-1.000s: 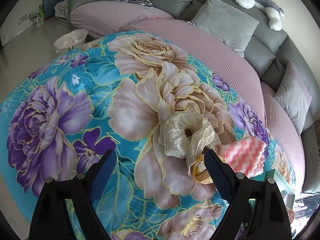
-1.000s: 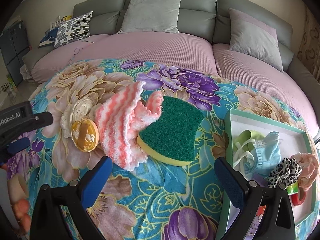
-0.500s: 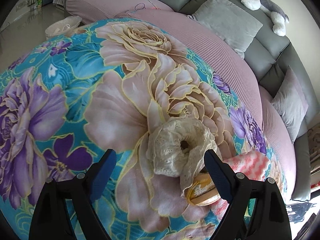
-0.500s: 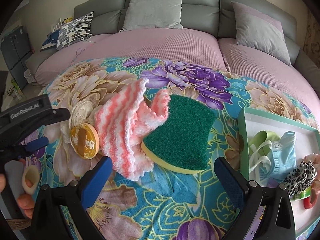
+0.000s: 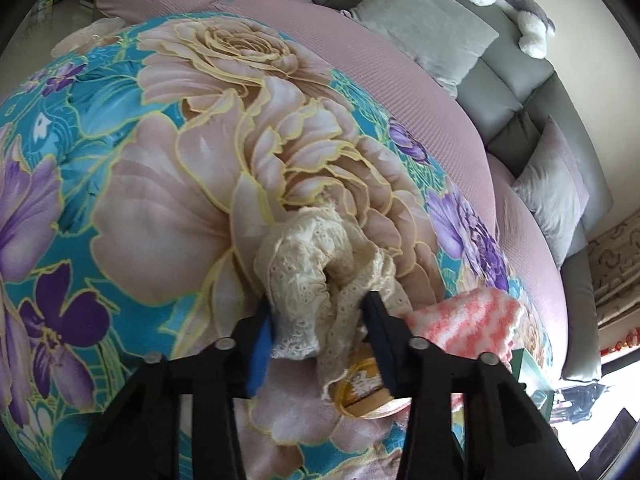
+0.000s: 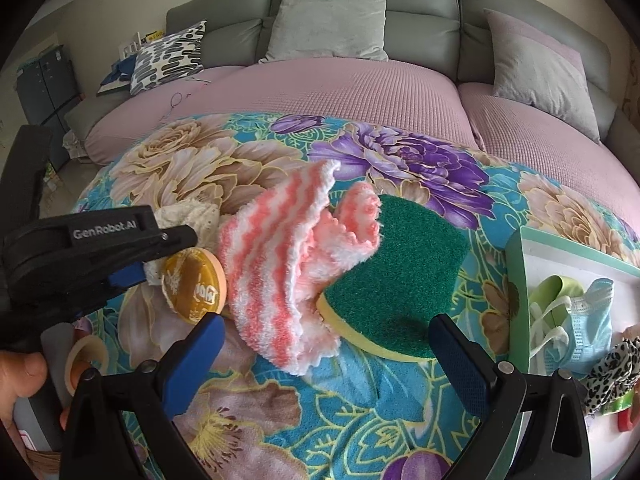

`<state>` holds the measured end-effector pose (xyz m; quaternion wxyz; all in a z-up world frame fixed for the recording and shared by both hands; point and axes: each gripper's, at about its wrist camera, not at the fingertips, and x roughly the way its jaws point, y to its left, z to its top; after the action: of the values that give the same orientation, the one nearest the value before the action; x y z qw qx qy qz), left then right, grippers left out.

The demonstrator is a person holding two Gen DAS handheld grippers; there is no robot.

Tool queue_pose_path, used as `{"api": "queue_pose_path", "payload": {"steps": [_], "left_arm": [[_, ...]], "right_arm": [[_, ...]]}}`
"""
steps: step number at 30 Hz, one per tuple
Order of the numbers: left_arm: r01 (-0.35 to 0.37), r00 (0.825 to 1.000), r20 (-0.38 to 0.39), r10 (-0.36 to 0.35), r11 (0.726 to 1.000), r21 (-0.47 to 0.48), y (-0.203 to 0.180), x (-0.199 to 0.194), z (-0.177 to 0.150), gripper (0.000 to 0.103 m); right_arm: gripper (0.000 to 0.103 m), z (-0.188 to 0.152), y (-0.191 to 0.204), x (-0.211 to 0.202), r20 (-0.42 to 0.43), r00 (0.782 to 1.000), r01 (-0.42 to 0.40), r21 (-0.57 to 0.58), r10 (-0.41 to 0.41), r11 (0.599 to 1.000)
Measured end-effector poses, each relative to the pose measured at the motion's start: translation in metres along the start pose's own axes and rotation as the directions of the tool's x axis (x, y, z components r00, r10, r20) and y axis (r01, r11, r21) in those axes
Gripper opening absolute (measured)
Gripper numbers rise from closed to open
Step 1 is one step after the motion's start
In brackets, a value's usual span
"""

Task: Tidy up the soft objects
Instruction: 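Move both tools back to the pile toward the lace item and pink striped cloth, then grasp the cream lace scrunchie with the left tool while the right tool grasps the pink striped cloth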

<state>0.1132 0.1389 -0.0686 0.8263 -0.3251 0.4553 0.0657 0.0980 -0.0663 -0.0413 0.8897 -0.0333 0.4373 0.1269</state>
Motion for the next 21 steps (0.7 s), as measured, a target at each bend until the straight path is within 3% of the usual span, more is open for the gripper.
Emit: {"api": "queue_pose_path", "payload": {"steps": [4,7,15,21], "left_arm": [[0.011,1.0,-0.021,-0.011,1.0,0.028,-0.005,0.001,-0.003,0.024],[0.012,0.999,-0.04,-0.01,0.999,0.034,-0.005,0.0,-0.006,0.02],[-0.004,0.996,-0.089,0.006,1.0,0.027,-0.005,-0.011,-0.018,0.017],[0.006,0.993,-0.118,-0.006,1.0,0.001,0.0,-0.018,-0.024,0.017]], "right_arm": [[0.095,0.001,0.0,-0.002,0.014,1.0,-0.018,-0.002,0.018,1.0],[0.088,0.001,0.0,-0.003,0.018,1.0,-0.026,0.001,0.026,1.0],[0.06,0.004,-0.006,-0.009,0.041,0.998,-0.037,0.014,0.037,0.999],[0.054,0.007,-0.006,-0.016,0.067,0.997,-0.032,0.007,0.032,0.999]]}}
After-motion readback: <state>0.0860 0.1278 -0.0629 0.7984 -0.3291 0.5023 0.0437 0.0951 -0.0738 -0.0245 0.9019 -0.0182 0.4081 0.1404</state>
